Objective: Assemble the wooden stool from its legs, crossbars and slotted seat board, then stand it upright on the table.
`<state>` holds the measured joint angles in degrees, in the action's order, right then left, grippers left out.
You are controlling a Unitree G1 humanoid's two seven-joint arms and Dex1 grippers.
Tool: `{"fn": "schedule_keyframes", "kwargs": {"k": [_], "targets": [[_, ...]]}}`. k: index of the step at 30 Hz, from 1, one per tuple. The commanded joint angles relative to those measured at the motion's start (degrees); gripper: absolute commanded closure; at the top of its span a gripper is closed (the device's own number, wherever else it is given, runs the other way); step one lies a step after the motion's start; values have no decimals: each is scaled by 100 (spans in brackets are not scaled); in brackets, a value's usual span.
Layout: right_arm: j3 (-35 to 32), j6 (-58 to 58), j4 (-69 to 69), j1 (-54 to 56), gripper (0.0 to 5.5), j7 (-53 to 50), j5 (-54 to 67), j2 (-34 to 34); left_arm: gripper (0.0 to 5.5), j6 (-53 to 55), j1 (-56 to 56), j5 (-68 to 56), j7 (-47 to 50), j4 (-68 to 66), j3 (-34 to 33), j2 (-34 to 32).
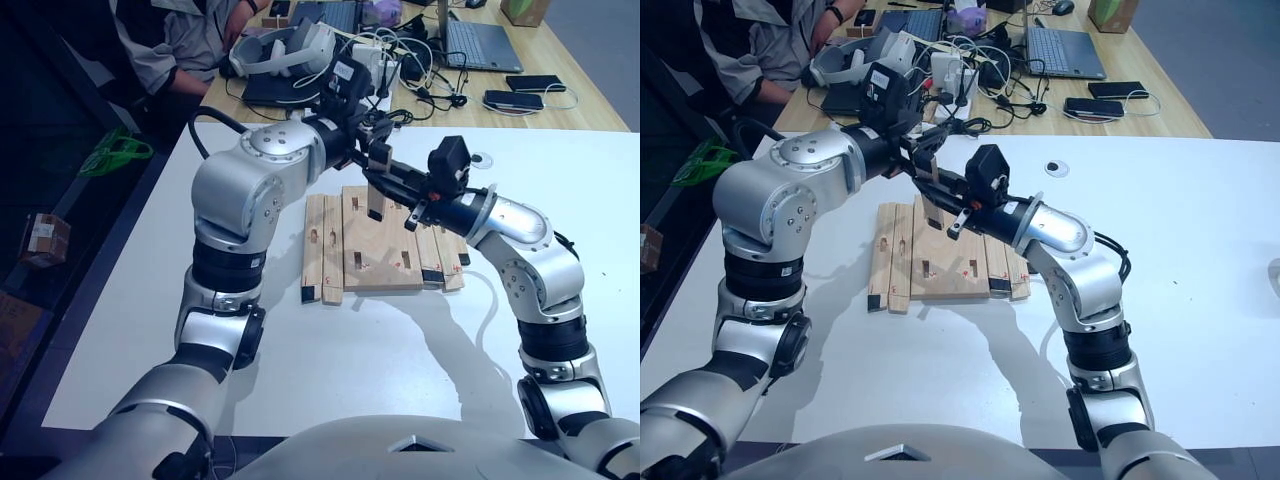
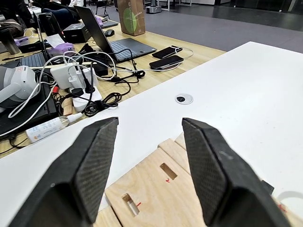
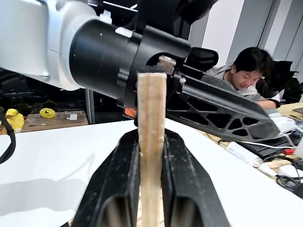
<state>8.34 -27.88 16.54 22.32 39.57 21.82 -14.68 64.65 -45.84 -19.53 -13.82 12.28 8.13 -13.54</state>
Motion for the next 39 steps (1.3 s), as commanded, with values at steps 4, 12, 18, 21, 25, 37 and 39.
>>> {"fn": "schedule_keyframes", "kwargs": {"k": [4,12,18,21,25,37,39], "targets": [[270,195,-229,11,512,-157,-292,73,304,97,-171,-18,-236,94,220,182],[-24,300,-340,-123,512,-125,-304,-255,304,1,120,90,-407,15,-207,-224],[-146,364,-499,-132,512,-178,-312,-331,304,-19,171,56,-442,4,-422,-222],[-23,435,-591,-81,512,-196,-363,-231,304,-23,92,29,-526,48,-245,-104],[139,565,-792,80,512,-226,-481,-84,304,43,67,-23,-607,212,36,97],[99,788,-1234,367,512,-400,-712,149,304,68,-1,22,-549,231,-64,159],[-83,756,-1232,311,512,-464,-721,14,304,-151,-154,115,-261,0,-593,194]]}}
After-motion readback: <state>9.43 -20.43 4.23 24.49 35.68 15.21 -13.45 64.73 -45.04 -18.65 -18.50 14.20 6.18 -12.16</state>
